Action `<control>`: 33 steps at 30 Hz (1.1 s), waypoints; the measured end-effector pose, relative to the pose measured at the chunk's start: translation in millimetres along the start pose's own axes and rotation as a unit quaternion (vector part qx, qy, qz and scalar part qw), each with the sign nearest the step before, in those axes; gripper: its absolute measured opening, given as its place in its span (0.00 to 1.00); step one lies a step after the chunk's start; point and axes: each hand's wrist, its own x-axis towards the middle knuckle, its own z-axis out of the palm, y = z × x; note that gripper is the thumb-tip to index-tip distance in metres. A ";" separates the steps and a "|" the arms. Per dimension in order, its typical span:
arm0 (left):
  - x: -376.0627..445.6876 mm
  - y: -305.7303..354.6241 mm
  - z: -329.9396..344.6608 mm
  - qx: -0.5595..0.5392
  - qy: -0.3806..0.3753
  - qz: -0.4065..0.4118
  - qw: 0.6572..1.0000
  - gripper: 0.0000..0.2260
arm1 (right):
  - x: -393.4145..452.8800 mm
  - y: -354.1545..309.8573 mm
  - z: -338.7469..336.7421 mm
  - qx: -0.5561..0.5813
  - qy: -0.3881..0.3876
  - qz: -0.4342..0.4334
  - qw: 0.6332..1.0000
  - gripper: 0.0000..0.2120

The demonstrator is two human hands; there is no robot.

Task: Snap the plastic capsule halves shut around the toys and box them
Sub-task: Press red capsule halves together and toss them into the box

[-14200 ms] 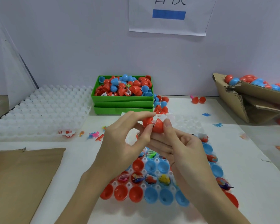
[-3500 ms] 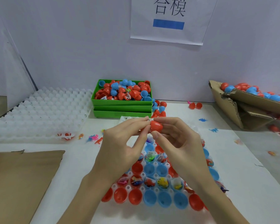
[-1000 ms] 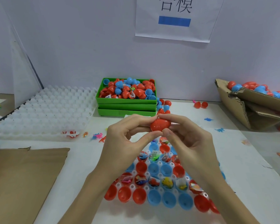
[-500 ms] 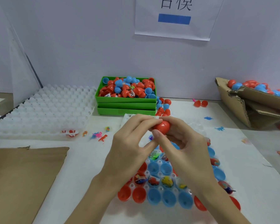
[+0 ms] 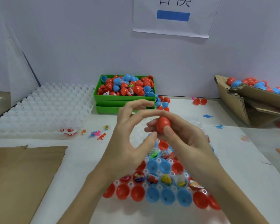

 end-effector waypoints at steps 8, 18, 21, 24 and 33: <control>0.2 12.4 -0.4 -0.125 -0.050 -0.039 0.990 0.15 | -2.1 0.5 4.9 0.254 -0.125 0.038 0.958 0.16; 0.6 15.3 4.6 -0.070 -0.012 0.047 0.996 0.11 | -1.1 -5.1 9.3 0.304 -0.128 0.033 0.943 0.15; 0.5 15.5 6.4 -0.075 -0.010 0.047 0.996 0.11 | -1.8 -6.7 9.4 0.290 -0.126 0.027 0.948 0.15; 0.9 12.7 5.3 -0.087 -0.025 0.026 0.996 0.13 | -2.6 -7.8 8.2 0.258 -0.113 0.021 0.959 0.16; 6.2 6.1 -1.7 -0.183 -0.038 -0.152 0.970 0.16 | -0.2 0.8 3.7 -0.259 0.102 -0.099 0.955 0.25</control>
